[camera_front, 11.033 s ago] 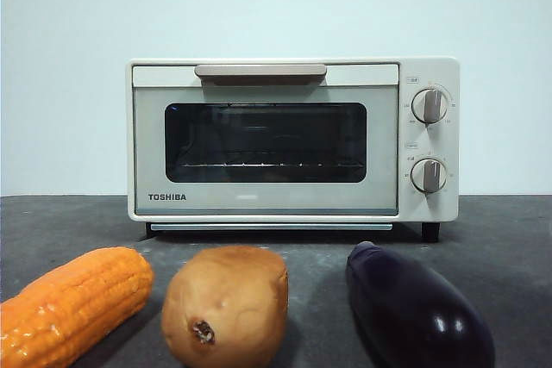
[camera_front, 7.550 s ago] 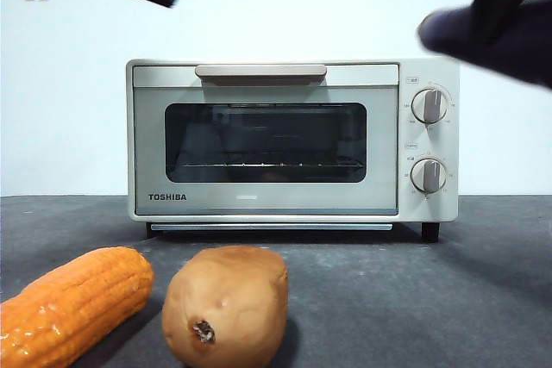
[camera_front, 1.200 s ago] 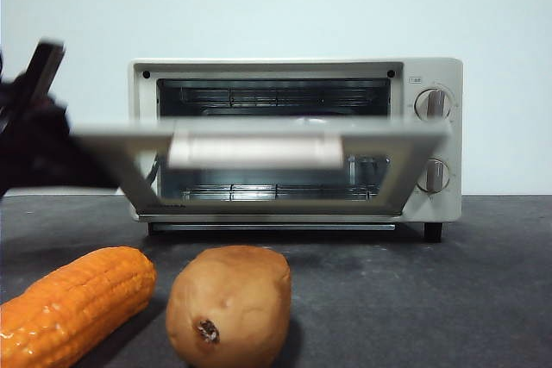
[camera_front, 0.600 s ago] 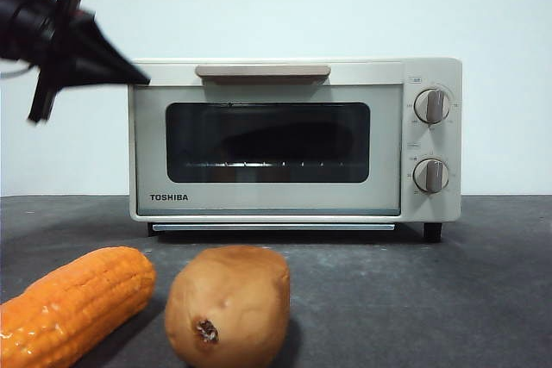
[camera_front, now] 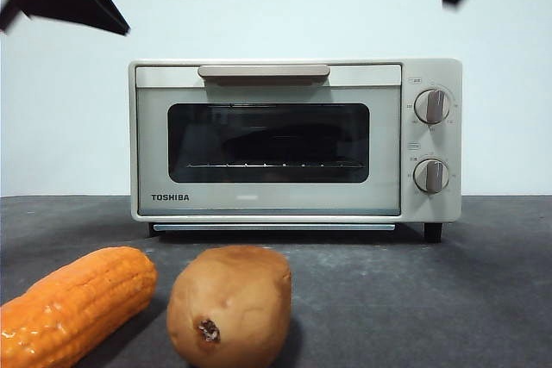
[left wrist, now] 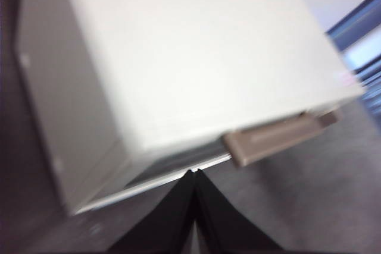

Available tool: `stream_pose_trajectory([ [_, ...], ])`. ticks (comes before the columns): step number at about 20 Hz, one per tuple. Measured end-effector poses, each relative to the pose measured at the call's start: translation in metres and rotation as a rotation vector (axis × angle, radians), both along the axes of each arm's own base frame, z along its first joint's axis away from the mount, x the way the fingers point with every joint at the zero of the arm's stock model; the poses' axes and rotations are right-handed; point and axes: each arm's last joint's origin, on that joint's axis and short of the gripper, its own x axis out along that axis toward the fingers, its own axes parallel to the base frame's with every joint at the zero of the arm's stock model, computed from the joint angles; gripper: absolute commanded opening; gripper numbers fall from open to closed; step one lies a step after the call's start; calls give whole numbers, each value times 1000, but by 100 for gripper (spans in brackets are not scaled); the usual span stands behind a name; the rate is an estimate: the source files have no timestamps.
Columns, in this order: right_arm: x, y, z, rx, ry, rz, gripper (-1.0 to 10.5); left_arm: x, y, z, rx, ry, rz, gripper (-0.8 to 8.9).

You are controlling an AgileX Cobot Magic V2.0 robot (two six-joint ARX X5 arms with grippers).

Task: Take the eggplant from the table,put the eggplant in the oven

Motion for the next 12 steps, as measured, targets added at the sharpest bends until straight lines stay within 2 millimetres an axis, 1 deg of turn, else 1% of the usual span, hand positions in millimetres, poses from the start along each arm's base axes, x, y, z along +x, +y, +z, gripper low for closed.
stream_pose_trajectory([
  [2, 9, -10, -12, 63, 9, -41, 4, -17, -4, 7, 74, -38, 19, 4],
  [4, 18, -27, -24, 220, -16, -110, 4, -42, -9, 11, 146, -110, 50, 4],
  [5, 21, -35, -28, 311, -45, -141, 4, -52, -9, 8, 163, -149, 67, 4],
  [6, 22, -43, -32, 392, -86, -165, 4, -61, -10, 2, 173, -178, 88, 4],
  [8, 22, -55, -42, 512, -169, -194, 4, -79, -10, -17, 184, -205, 127, 4],
  [11, 16, -64, -66, 638, -273, -221, 4, -101, -11, -48, 191, -246, 166, 4],
  [12, 15, -64, -73, 664, -289, -224, 4, -106, -11, -54, 190, -256, 171, 4],
])
